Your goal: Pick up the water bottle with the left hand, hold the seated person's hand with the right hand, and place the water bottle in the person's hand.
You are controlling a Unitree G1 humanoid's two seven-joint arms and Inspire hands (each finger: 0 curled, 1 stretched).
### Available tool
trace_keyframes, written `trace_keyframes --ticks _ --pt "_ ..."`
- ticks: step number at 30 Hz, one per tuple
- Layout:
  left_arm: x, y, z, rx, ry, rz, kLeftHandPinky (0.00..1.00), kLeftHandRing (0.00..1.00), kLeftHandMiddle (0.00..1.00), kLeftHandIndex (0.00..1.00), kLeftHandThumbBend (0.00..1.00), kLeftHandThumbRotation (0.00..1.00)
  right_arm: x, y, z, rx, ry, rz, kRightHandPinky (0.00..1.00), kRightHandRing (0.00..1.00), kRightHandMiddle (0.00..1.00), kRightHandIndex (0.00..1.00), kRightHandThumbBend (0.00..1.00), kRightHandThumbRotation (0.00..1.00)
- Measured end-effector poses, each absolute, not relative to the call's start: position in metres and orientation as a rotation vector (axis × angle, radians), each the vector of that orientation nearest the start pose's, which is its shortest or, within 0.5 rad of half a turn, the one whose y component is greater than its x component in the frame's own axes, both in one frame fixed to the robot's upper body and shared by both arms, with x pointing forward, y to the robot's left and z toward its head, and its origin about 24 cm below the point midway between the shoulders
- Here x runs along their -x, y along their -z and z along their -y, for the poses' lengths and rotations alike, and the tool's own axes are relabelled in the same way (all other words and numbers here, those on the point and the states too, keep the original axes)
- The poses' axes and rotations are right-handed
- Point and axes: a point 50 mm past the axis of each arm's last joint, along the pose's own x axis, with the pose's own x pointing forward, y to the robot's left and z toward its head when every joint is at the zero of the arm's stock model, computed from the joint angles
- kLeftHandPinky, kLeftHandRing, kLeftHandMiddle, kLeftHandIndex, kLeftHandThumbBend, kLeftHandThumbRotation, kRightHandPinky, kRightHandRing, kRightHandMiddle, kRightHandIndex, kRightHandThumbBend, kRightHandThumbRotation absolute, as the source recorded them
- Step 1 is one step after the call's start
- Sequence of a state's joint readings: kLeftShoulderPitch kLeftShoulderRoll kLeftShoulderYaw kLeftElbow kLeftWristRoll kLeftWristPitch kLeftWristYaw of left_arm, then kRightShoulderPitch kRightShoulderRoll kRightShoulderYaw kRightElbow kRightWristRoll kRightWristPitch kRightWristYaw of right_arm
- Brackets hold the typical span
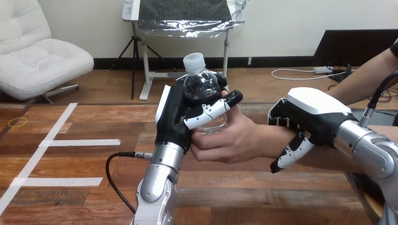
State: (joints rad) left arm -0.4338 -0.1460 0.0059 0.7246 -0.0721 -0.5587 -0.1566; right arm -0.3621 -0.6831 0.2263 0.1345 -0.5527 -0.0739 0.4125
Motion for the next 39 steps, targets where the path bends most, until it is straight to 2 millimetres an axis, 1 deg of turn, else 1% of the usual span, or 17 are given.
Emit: trace_keyframes --ticks 6,7,8,10,11,16,19,20,25,28,29,31,34,36,37,38,39 --pt "-0.313 -0.049 -0.071 0.178 0.284 0.254 0.31 0.36 0.41 0.43 0.69 0.0 -0.309 -0.11 0.207 1.315 -0.5 0.004 0.24 0.3 0.38 0.39 0.9 0.02" --pt "-0.313 -0.051 -0.071 0.178 0.293 0.261 0.32 0.37 0.43 0.45 0.7 0.0 -0.308 -0.11 0.206 1.317 -0.503 0.009 0.25 0.31 0.39 0.39 0.9 0.03" --pt "-0.313 -0.051 -0.071 0.178 0.293 0.261 0.32 0.37 0.43 0.45 0.7 0.0 -0.308 -0.11 0.206 1.317 -0.504 0.01 0.25 0.31 0.39 0.39 0.9 0.03" --pt "-0.313 -0.051 -0.071 0.175 0.296 0.263 0.35 0.42 0.48 0.5 0.72 0.07 -0.308 -0.11 0.206 1.317 -0.505 0.011 0.25 0.31 0.39 0.39 0.9 0.03" --pt "-0.313 -0.052 -0.07 0.173 0.298 0.262 0.39 0.46 0.53 0.55 0.74 0.16 -0.308 -0.11 0.206 1.317 -0.505 0.011 0.25 0.32 0.39 0.4 0.89 0.04" --pt "-0.313 -0.054 -0.07 0.157 0.313 0.262 0.45 0.55 0.62 0.63 0.77 0.32 -0.308 -0.11 0.208 1.321 -0.511 0.013 0.26 0.32 0.4 0.4 0.88 0.08" --pt "-0.313 -0.056 -0.07 0.145 0.321 0.264 0.49 0.6 0.66 0.67 0.79 0.42 -0.308 -0.11 0.208 1.325 -0.516 0.016 0.27 0.33 0.4 0.41 0.86 0.12" --pt "-0.313 -0.056 -0.07 0.139 0.323 0.264 0.52 0.64 0.69 0.69 0.8 0.48 -0.307 -0.11 0.209 1.326 -0.517 0.016 0.27 0.34 0.41 0.41 0.85 0.16" --pt "-0.313 -0.059 -0.069 0.122 0.332 0.269 0.6 0.71 0.73 0.74 0.79 0.61 -0.307 -0.111 0.209 1.324 -0.527 0.016 0.28 0.34 0.41 0.42 0.83 0.27" --pt "-0.312 -0.06 -0.071 0.11 0.335 0.269 0.67 0.75 0.76 0.76 0.77 0.7 -0.307 -0.112 0.21 1.322 -0.532 0.021 0.28 0.34 0.42 0.43 0.83 0.33" --pt "-0.312 -0.06 -0.072 0.107 0.335 0.27 0.72 0.78 0.78 0.77 0.78 0.75 -0.307 -0.112 0.21 1.322 -0.533 0.023 0.28 0.35 0.42 0.44 0.83 0.38" --pt "-0.311 -0.06 -0.073 0.101 0.334 0.27 0.76 0.8 0.8 0.78 0.78 0.79 -0.306 -0.113 0.21 1.323 -0.534 0.026 0.28 0.35 0.43 0.45 0.84 0.41" --pt "-0.31 -0.061 -0.076 0.09 0.334 0.271 0.82 0.83 0.82 0.8 0.8 0.84 -0.306 -0.113 0.211 1.326 -0.535 0.032 0.28 0.35 0.43 0.47 0.85 0.49" --pt "-0.31 -0.061 -0.077 0.083 0.333 0.27 0.86 0.86 0.84 0.82 0.83 0.89 -0.306 -0.114 0.211 1.333 -0.539 0.037 0.29 0.37 0.46 0.5 0.88 0.59" --pt "-0.309 -0.06 -0.078 0.079 0.333 0.27 0.87 0.86 0.84 0.82 0.84 0.9 -0.305 -0.114 0.212 1.338 -0.542 0.041 0.29 0.37 0.47 0.51 0.89 0.61" --pt "-0.308 -0.06 -0.079 0.076 0.332 0.271 0.87 0.86 0.84 0.82 0.84 0.9 -0.305 -0.114 0.212 1.344 -0.545 0.044 0.29 0.37 0.47 0.51 0.89 0.61" --pt "-0.308 -0.06 -0.08 0.073 0.332 0.27 0.91 0.88 0.86 0.83 0.85 0.92 -0.305 -0.115 0.212 1.349 -0.548 0.047 0.31 0.4 0.5 0.54 0.92 0.67"
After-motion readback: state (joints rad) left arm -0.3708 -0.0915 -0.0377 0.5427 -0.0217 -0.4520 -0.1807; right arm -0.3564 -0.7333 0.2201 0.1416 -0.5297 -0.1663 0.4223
